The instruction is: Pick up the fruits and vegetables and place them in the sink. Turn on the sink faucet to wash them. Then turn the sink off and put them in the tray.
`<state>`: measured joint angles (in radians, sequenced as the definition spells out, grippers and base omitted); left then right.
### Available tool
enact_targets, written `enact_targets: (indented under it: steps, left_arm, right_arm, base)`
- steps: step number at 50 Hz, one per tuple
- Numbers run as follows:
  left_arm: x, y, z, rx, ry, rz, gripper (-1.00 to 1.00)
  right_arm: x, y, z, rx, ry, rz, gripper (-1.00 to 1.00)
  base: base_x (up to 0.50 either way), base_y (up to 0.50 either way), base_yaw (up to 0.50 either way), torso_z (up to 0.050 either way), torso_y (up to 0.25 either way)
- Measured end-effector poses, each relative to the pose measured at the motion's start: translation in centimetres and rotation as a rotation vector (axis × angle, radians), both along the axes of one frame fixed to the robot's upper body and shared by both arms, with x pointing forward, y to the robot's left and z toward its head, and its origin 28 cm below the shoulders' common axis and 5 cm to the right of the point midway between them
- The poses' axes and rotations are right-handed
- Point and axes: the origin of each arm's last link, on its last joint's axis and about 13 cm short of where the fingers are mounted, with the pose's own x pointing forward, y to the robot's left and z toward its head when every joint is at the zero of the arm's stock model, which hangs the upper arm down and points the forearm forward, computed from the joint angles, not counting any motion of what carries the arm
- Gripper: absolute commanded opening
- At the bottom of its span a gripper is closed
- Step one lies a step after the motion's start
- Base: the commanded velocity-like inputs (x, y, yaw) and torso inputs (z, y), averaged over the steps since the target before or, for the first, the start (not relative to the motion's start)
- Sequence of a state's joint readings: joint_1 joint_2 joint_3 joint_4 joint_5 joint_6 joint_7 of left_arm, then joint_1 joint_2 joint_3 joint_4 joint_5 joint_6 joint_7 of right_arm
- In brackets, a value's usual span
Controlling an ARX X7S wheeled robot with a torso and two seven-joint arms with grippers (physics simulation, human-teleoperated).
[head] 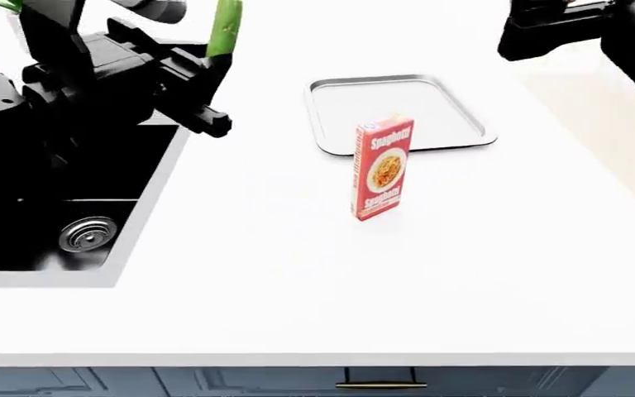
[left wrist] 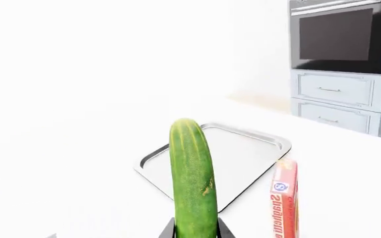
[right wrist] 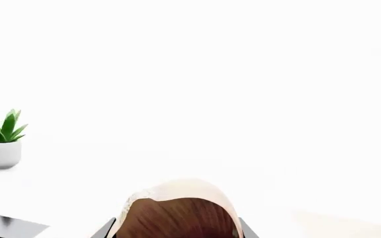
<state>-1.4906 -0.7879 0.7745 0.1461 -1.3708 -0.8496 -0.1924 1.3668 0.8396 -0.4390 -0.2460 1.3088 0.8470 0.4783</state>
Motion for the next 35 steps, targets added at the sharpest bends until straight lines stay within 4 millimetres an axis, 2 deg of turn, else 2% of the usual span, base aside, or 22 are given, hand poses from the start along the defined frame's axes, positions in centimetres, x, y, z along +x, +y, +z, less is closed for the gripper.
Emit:
enact_targets:
  steps: [7,16,30,35]
  left_arm:
    - [1.6,0.1,2.3,0.058,0.023,-0.032,-1.0]
    - [3.5,-0.2,4.3,0.116,0.041,-0.047,-1.0]
    - [4.2,-0.6,5.6,0.161,0.046,-0.056,-1.0]
    - [4.1,-0.8,5.8,0.166,0.048,-0.065,-1.0]
  right_arm:
    - [1.6,-0.4,2.3,-0.018,0.055,0.048,-1.0]
    - [3.5,-0.7,3.6,-0.033,0.138,0.091,-1.0]
    - [4.4,-0.6,4.5,-0.054,0.2,0.131,-1.0]
    - [4.7,-0.6,4.4,-0.054,0.212,0.138,-1.0]
  base:
    - [0.4,-0.01,0.0,0.0,0.0]
    - [0.5,-0.05,0.0,0.0,0.001]
    - [0.34,-0.45,0.0,0.0,0.001]
    - [0.46,-0.25,0.0,0.0,0.0]
